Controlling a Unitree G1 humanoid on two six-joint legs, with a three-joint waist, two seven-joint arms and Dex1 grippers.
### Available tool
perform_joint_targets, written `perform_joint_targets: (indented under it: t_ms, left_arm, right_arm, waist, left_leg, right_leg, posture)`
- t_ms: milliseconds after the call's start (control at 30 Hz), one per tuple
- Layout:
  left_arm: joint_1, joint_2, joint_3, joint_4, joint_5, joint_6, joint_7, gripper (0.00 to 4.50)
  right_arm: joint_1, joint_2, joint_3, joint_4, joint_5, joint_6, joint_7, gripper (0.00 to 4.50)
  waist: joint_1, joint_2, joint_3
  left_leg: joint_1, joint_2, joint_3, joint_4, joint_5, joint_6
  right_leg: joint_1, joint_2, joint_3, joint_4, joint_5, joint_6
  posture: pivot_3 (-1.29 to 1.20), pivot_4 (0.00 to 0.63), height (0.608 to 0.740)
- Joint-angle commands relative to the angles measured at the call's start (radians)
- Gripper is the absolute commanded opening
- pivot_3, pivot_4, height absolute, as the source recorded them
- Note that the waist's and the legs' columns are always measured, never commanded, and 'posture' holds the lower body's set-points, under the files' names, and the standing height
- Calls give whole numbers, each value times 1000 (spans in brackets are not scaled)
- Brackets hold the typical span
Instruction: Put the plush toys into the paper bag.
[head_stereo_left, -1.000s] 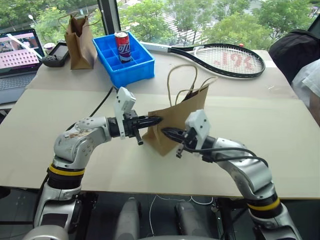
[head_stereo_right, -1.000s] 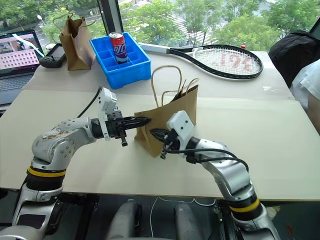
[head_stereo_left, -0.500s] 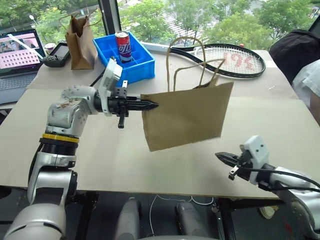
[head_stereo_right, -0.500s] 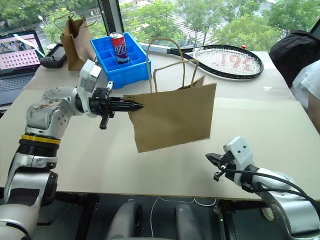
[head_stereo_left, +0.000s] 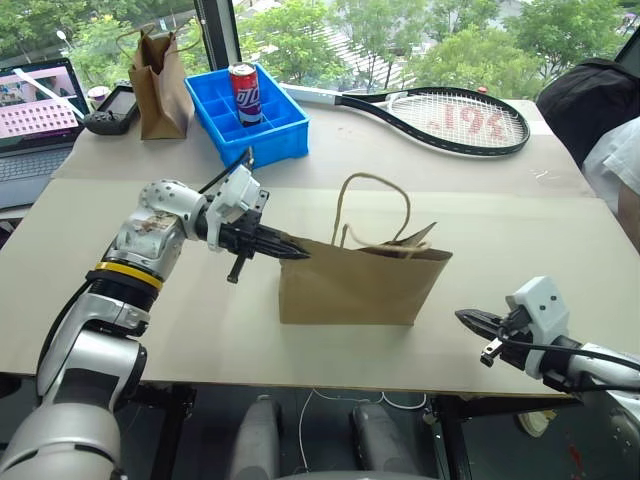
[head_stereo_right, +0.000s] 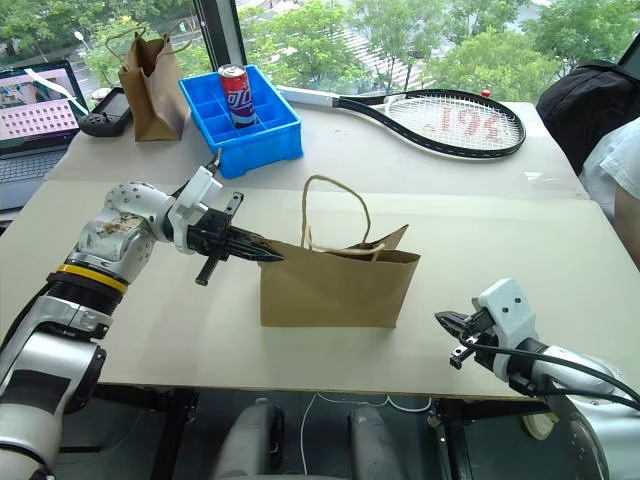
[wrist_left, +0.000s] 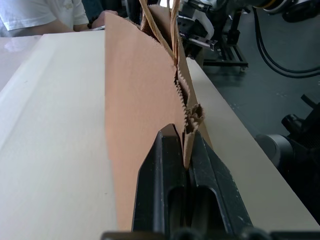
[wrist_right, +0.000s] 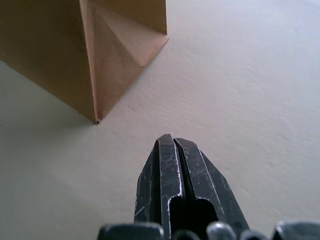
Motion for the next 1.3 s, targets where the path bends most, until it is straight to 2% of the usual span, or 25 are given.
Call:
perform_joint_targets:
  t_ms: [33, 167, 233, 267, 300, 400, 433, 500, 633, 667, 767, 867, 933, 1133, 1300]
  left_arm:
    - [-2, 33, -37, 20, -2, -113, -6, 41]
    - [-38, 35, -37, 127, 105, -112, -6, 41]
    - [-47, 31, -9, 143, 107, -71, -6, 41]
    - [-48, 29, 9, 135, 96, -37, -6, 606]
    - [-43, 31, 27, 116, 81, -2, -6, 712]
    - [-16, 49, 98, 38, 38, 89, -6, 1683]
    - [-3, 60, 139, 1, 19, 132, 1, 2191]
    - [16, 75, 199, -54, -3, 198, 18, 2761]
    - [69, 119, 325, -163, -49, 333, 79, 4218]
    - [85, 127, 357, -181, -55, 351, 101, 4446]
    - [194, 143, 483, -202, -30, 316, 212, 4446]
    - [285, 168, 478, -183, 71, 336, 313, 4446]
    - [356, 148, 501, -223, 103, 325, 396, 4446]
    - [617, 103, 541, -441, 110, 378, 545, 4446]
    - [710, 47, 594, -569, 65, 423, 644, 4446]
  right_arm:
    - [-28, -18, -9, -22, 6, 4, -1, 0]
    - [-46, -29, 6, -10, 1, 7, 5, 0]
    - [-56, -35, 13, -4, 1, 9, 8, 0]
    - [-60, -38, 16, -1, 2, 9, 10, 0]
    - [-65, -41, 19, 3, 1, 10, 12, 0]
    - [-80, -56, 26, 23, 2, 9, 29, 0]
    - [-88, -69, 27, 38, 1, 4, 41, 0]
    - [-102, -85, 29, 60, -1, -3, 58, 0]
    - [-109, -116, 18, 94, 1, -22, 99, 0]
    - [-106, -122, 11, 100, 0, -31, 110, 0]
    - [-85, -132, -25, 122, 0, -77, 161, 0]
    - [-79, -139, -46, 152, -3, -132, 208, 0]
    - [-86, -129, -60, 179, -2, -178, 230, 0]
    - [-116, -65, -105, 200, 71, -235, 258, 0]
    - [-92, -36, -117, 199, 55, -288, 266, 0]
  waist:
    - [-1, 0, 0]
    - [-1, 0, 0]
    - [-1, 0, 0]
    - [-2, 0, 0]
    - [-4, 0, 0]
    - [-7, 0, 0]
    - [-7, 0, 0]
    - [-8, 0, 0]
    - [-7, 0, 0]
    - [-7, 0, 0]
    - [-7, 0, 0]
    - [-7, 0, 0]
    - [-7, 0, 0]
    - [-6, 0, 0]
    - [0, 0, 0]
  left_leg:
    - [0, 0, 0, 0, 0, 0]
    - [1, 0, 0, 0, 0, 0]
    - [1, 0, 0, 0, 0, 0]
    - [1, 0, 0, 0, 0, 0]
    - [1, 0, 0, 0, 0, 0]
    - [0, 0, 0, 0, 0, 0]
    - [-1, 0, 0, 0, 0, 0]
    - [0, 0, 0, 0, 0, 0]
    - [0, 0, 0, 0, 0, 0]
    - [0, 0, 0, 0, 0, 0]
    - [0, 0, 0, 0, 0, 0]
    - [2, 0, 0, 0, 0, 0]
    - [2, 0, 0, 0, 0, 0]
    - [1, 1, 0, 1, 0, 0]
    - [1, 1, 0, 1, 0, 0]
  right_leg:
    - [0, 0, 0, 0, 0, 0]
    - [0, 0, 0, 0, 0, 0]
    - [0, 0, 0, 0, -1, 1]
    - [0, 0, 0, 0, -1, 2]
    - [0, 0, 0, 0, -1, 2]
    - [-1, 0, 0, 0, -1, 2]
    - [-1, 0, 0, 1, -1, 1]
    - [-1, 0, 0, 1, -1, 1]
    - [-1, 0, 0, 1, -1, 1]
    - [0, 0, 0, 1, -1, 1]
    - [0, 0, 0, 1, -1, 1]
    - [1, 0, 0, 1, -1, 1]
    - [1, 0, 0, 1, -1, 1]
    - [0, -1, 0, 1, 0, -1]
    - [1, -1, 0, 2, 1, -1]
  posture:
    - [0, 150, 663]
    - [0, 150, 663]
    - [0, 150, 663]
    - [0, 150, 663]
    - [0, 150, 663]
    - [0, 150, 663]
    - [0, 150, 663]
    - [0, 150, 663]
    - [0, 150, 663]
    - [0, 150, 663]
    - [0, 150, 663]
    - [0, 150, 663]
    - [0, 150, 663]
    - [0, 150, 663]
    - [0, 150, 663]
